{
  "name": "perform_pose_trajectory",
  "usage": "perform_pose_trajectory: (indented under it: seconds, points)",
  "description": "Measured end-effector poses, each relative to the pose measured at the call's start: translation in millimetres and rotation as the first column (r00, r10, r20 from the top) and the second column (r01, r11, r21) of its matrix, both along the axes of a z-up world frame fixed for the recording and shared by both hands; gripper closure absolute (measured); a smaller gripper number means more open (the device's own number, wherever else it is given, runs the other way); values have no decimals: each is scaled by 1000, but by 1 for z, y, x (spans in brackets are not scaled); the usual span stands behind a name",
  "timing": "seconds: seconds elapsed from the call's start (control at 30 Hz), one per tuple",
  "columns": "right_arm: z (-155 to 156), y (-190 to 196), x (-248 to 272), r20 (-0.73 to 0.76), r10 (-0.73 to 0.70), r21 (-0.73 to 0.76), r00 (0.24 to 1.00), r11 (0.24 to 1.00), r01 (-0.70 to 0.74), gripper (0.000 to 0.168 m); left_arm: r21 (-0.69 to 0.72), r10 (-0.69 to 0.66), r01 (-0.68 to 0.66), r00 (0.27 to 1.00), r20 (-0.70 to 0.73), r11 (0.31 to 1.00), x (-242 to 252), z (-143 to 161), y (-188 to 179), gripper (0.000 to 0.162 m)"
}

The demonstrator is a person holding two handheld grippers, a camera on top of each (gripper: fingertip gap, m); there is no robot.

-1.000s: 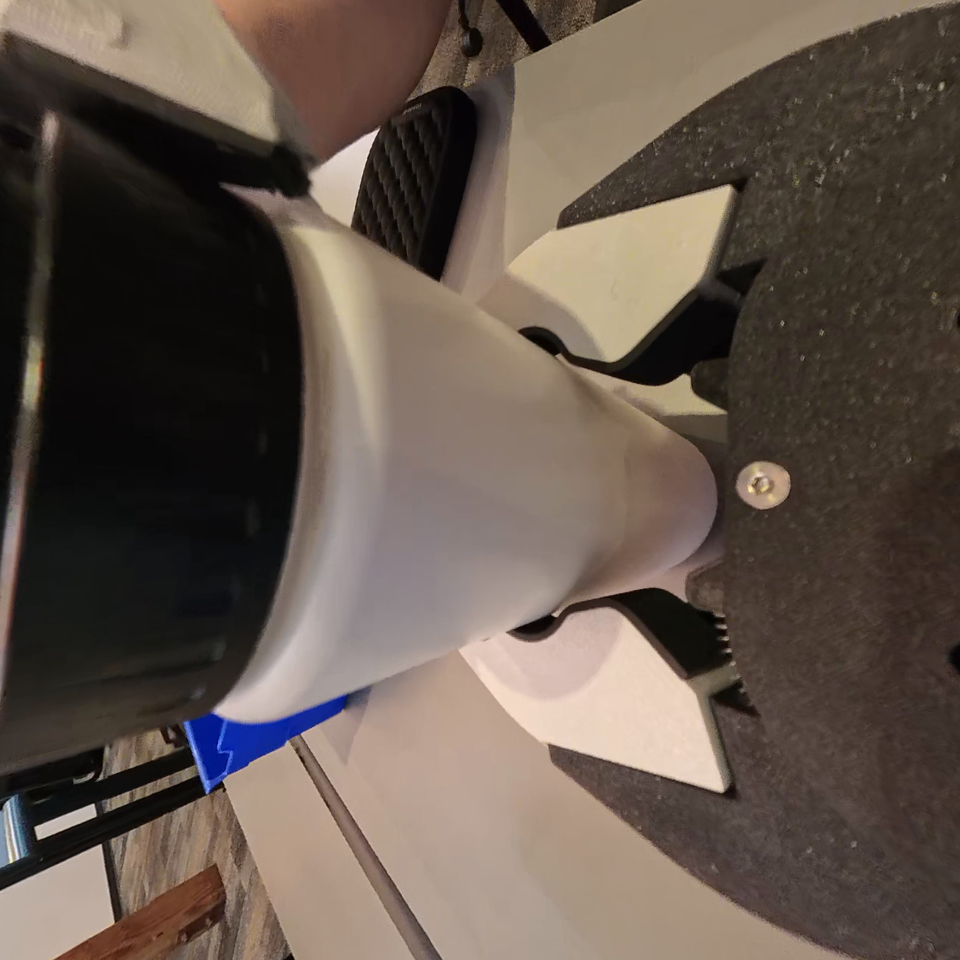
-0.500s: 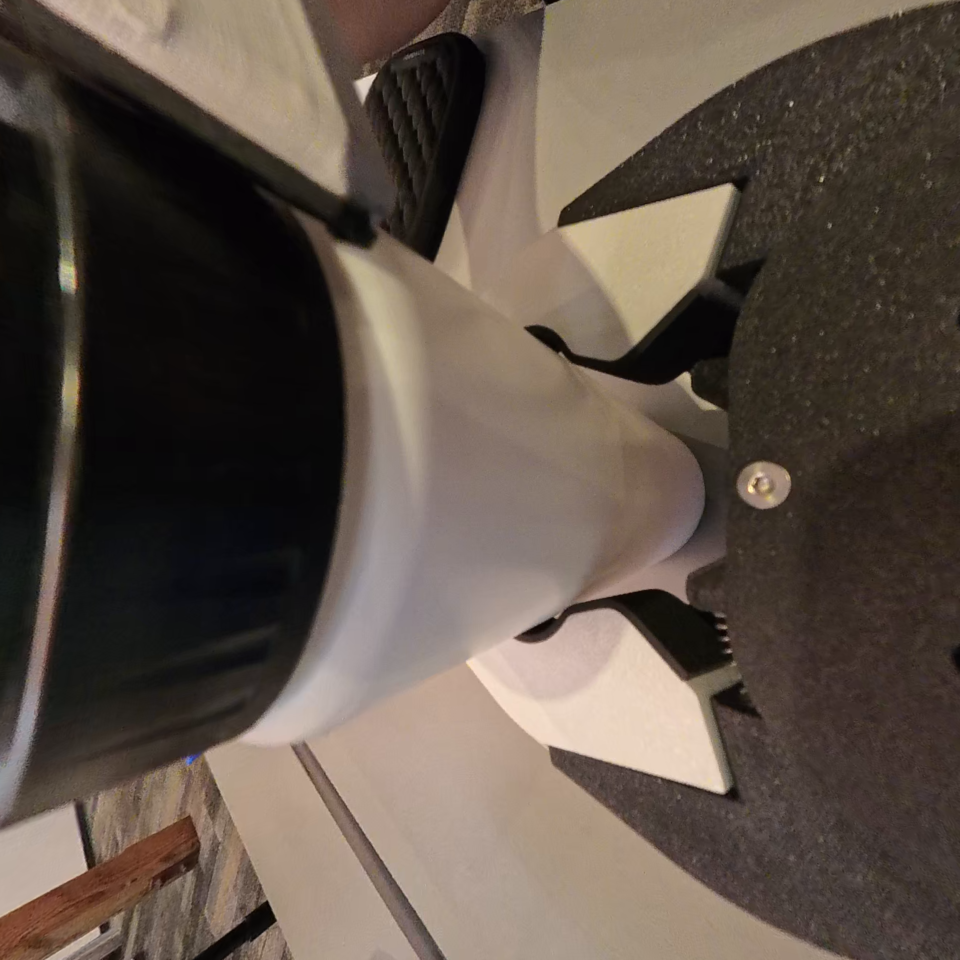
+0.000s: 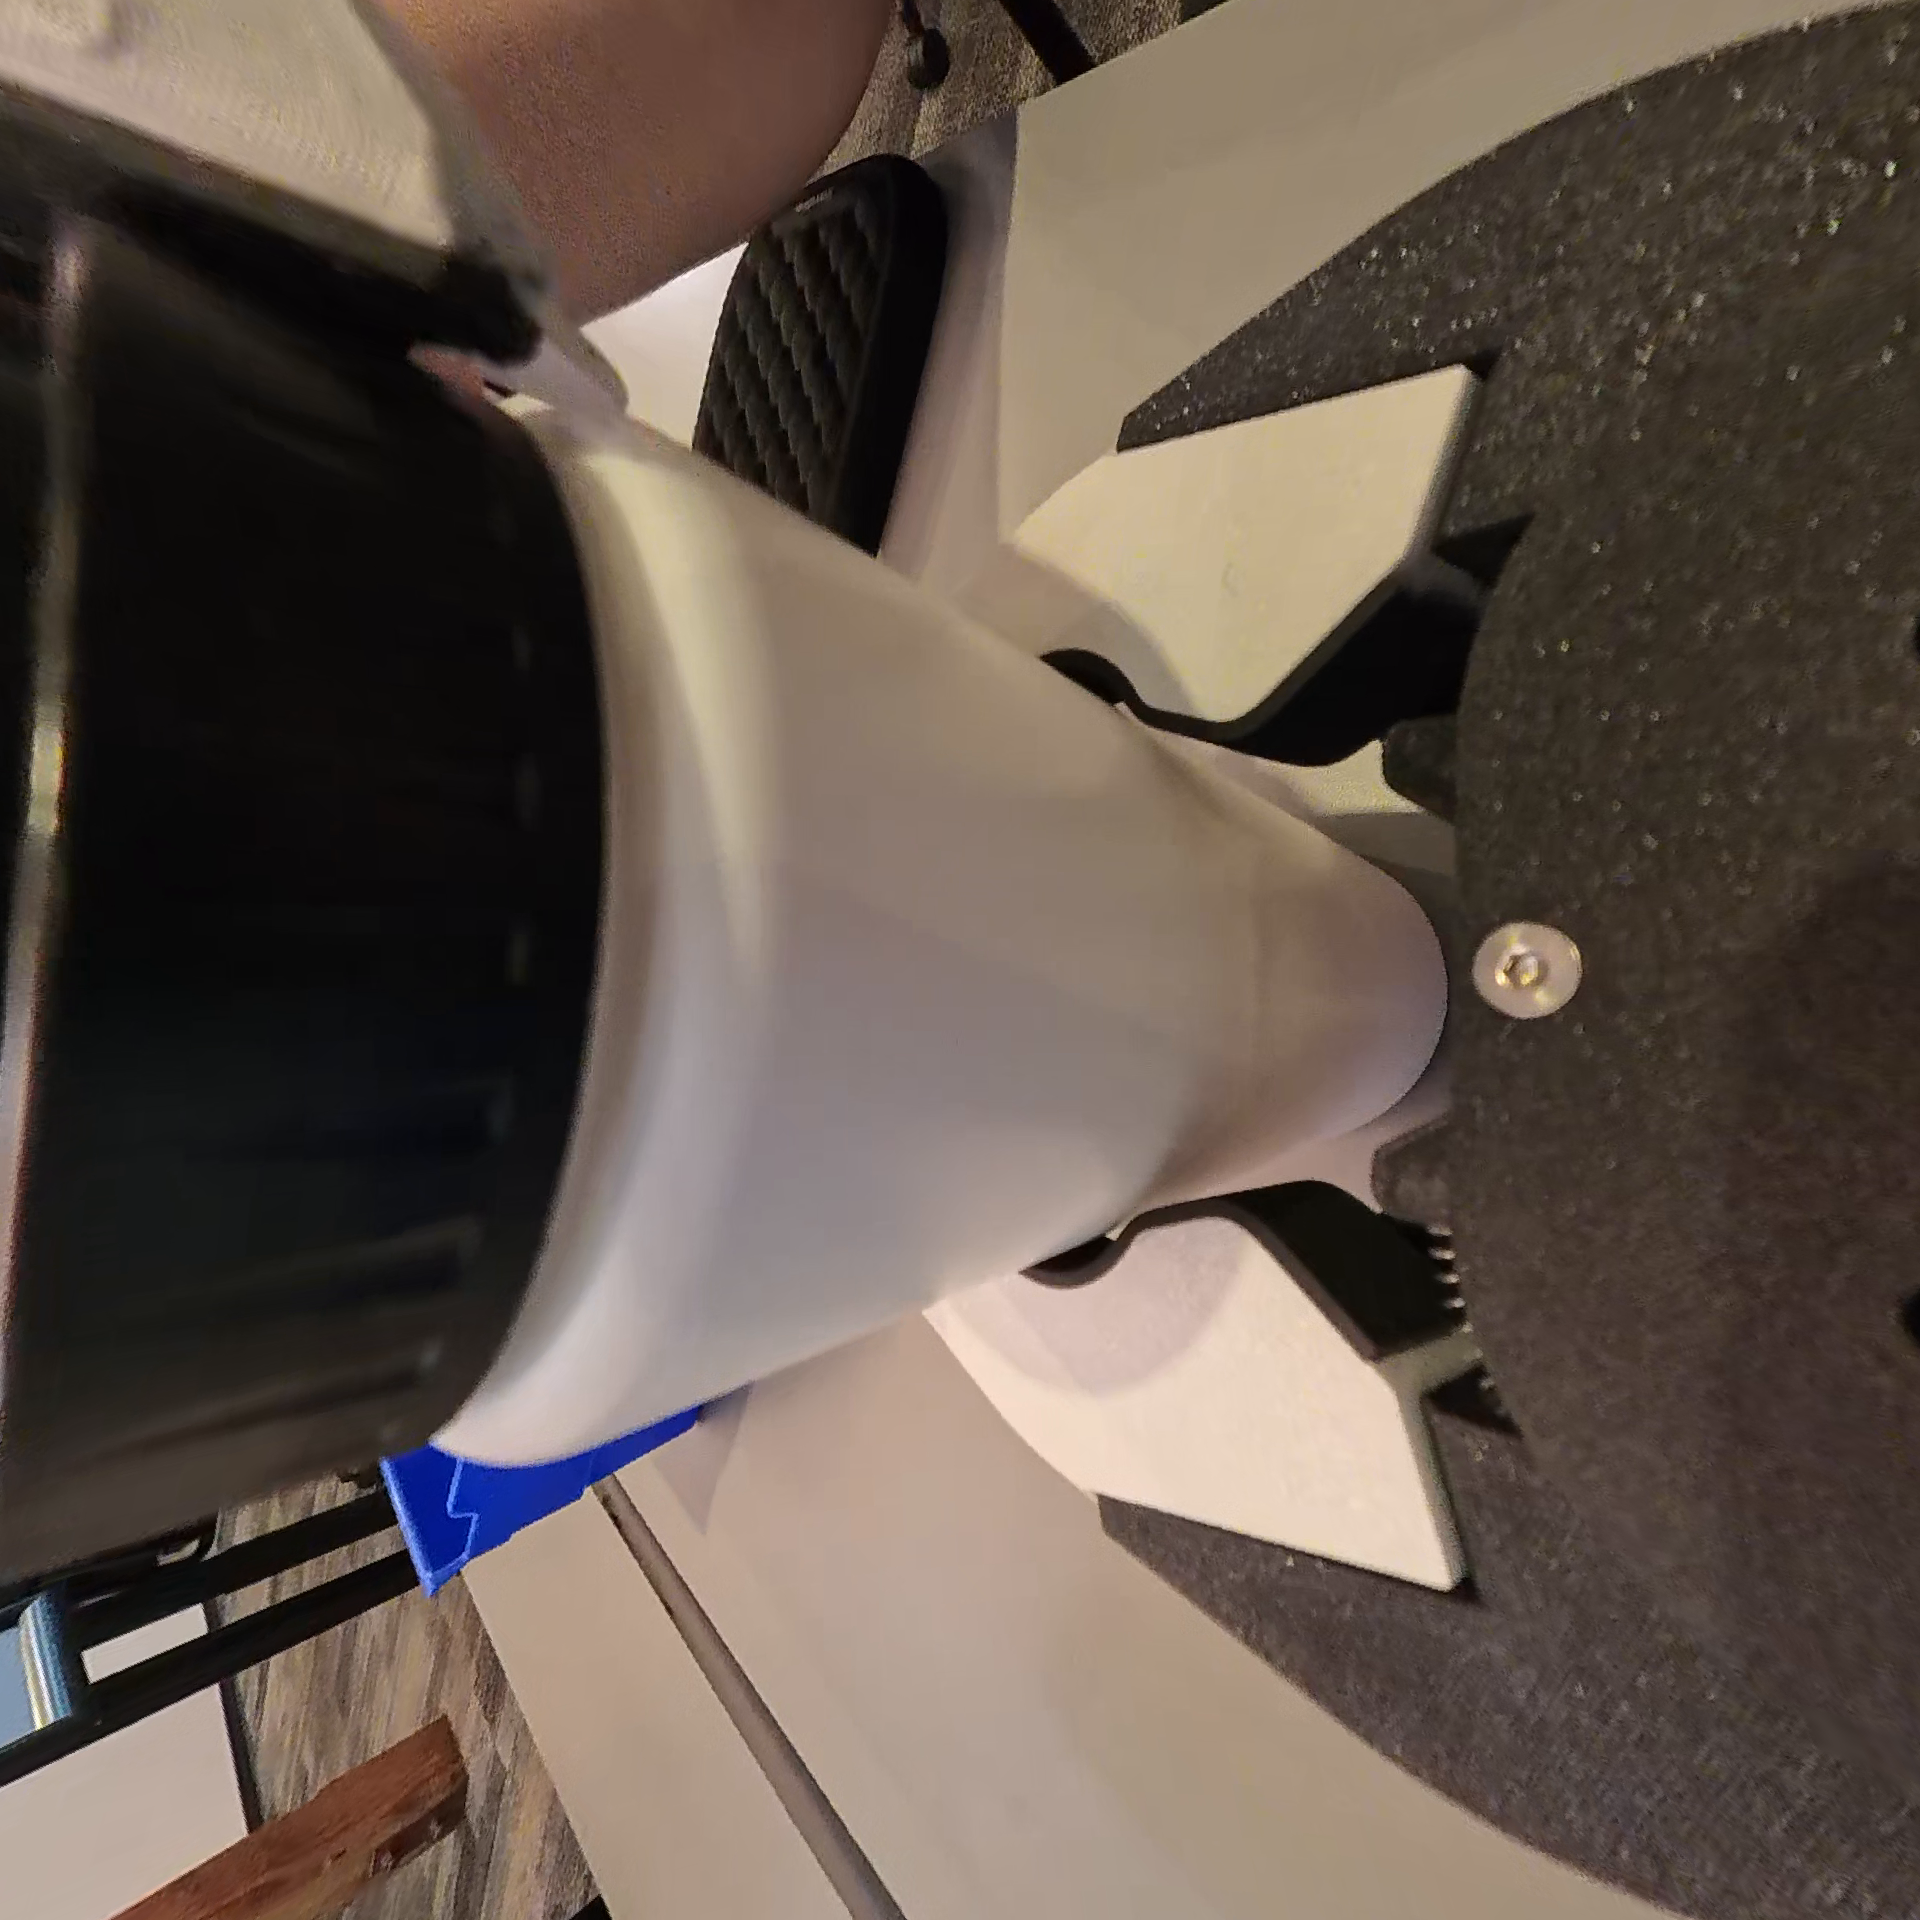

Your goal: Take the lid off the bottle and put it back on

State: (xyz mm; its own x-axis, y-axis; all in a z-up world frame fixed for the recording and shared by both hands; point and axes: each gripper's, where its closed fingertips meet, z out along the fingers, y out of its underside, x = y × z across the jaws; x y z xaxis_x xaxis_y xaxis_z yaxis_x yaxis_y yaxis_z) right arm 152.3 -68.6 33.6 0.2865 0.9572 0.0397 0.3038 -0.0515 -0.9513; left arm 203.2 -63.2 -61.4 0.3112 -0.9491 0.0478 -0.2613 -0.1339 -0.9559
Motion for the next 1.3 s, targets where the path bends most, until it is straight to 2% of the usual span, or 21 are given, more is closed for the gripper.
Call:
perform_pose_trajectory:
  seconds: [0.17, 0.23, 0.37, 0.77, 1.13, 1.3]
  points:
    - [-1, -3, -1, 19, 15, 6, 1000, 1000, -16, 95, 21, -33, 33, 999, 9, 999, -1, 3, -3, 60]
    - [-1, -4, -1, 21, 25, 7, 999, 1000, -25, 95, 55, -65, 61, 995, 73, 997, -1, 15, -6, 56]
    - [-1, -3, 0, 16, 33, -4, 999, 999, -33, 95, 47, -74, 68, 990, 123, 997, -1, 25, -5, 63]
    - [-1, -4, 4, -19, -19, -21, 1000, 1000, 18, 96, 11, -22, 21, 998, 52, 1000, 0, 21, -4, 65]
    - [1, -7, 4, 21, -24, 45, 999, 999, 23, 96, 11, -5, 5, 1000, 2, 1000, 2, 20, -6, 65]
    - [-3, -1, -8, 47, -75, 98, 996, 993, 70, 91, 48, 61, -58, 997, -55, 997, -7, 18, 3, 65]
